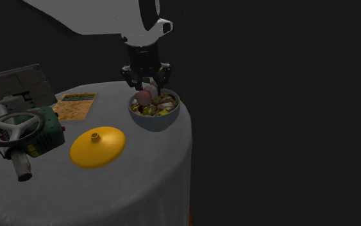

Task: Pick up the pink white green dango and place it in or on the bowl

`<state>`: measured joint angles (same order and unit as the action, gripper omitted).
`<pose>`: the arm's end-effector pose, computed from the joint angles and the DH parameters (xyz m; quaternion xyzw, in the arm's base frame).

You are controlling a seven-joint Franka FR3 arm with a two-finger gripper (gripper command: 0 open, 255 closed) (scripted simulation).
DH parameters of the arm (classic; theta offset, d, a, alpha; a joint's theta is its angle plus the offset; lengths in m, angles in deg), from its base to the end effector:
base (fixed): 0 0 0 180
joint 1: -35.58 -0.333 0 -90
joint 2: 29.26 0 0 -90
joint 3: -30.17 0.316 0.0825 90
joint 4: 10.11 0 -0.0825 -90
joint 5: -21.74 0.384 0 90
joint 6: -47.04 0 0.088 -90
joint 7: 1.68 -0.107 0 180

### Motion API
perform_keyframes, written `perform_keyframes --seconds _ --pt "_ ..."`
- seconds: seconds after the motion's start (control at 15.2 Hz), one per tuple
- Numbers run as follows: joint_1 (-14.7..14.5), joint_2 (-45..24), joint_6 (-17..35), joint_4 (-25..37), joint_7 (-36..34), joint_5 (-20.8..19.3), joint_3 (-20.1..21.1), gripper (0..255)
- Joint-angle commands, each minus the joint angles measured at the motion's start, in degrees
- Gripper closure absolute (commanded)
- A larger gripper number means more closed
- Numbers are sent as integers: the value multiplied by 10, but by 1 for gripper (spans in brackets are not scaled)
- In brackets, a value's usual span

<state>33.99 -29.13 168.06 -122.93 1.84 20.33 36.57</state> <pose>0.5651 0.0782 0.4841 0.9917 0.1055 0.0730 0.0083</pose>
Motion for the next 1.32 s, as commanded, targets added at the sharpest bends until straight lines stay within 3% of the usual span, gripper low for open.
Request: perform_keyframes --seconds 0.0,0.66,0.73,1.06,1.25 --pt "1 -2 16 -13 1 0 -1 255" --pt "1 -7 33 -25 0 -1 -1 255" --pt "1 -7 33 -26 0 -1 -1 0" --pt "1 -7 33 -25 0 -1 -1 0" --pt "0 16 -21 5 2 3 0 0"
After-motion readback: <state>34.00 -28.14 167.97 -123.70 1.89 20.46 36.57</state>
